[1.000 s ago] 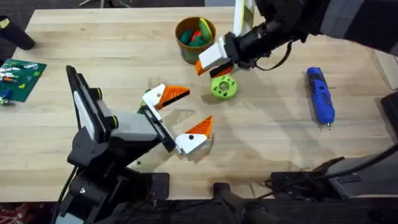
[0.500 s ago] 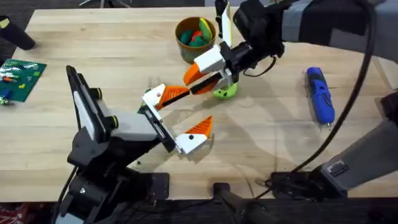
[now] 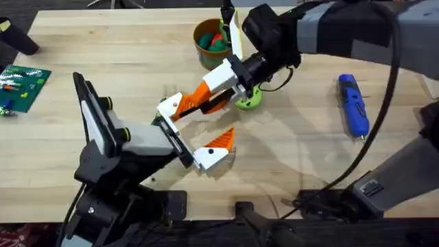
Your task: Pick up the gripper from the table and insert it into the empty holder that is missing its gripper. Then pick up a screw, insert it into the mounting hole, and use the screwdriver to tighten it. Finally, clean up the table by picking up the vegetable and placing it into the bucket.
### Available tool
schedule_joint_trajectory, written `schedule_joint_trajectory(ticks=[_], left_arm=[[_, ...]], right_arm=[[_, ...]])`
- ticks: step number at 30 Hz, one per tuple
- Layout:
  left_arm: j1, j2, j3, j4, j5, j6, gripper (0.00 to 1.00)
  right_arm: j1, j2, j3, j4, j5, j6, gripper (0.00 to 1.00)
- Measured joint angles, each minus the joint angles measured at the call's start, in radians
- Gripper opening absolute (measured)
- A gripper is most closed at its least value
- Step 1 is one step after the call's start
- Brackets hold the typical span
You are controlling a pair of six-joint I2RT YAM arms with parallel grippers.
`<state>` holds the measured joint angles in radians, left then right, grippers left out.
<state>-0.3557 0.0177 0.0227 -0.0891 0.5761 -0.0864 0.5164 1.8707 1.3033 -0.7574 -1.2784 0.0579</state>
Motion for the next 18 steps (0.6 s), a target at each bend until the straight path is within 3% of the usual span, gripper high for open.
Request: schedule_joint_trajectory(ticks=[5,13,18], left_arm=[[0.000,0.000,0.000,0.000,0.000,0.000,0.982],[0.001,0.000,0.000,0.000,-0.005,-0.005,0.982],[0.001,0.000,0.000,0.000,-0.007,-0.005,0.982]], right_arm=[[-0.004,0.007,0.000,0.023,0.004,0.015,0.569],[-0.005,0.008,0.001,0.044,-0.008,0.035,0.040],[-0.005,0.011,0.001,0.048,-0.016,0.043,0.020]])
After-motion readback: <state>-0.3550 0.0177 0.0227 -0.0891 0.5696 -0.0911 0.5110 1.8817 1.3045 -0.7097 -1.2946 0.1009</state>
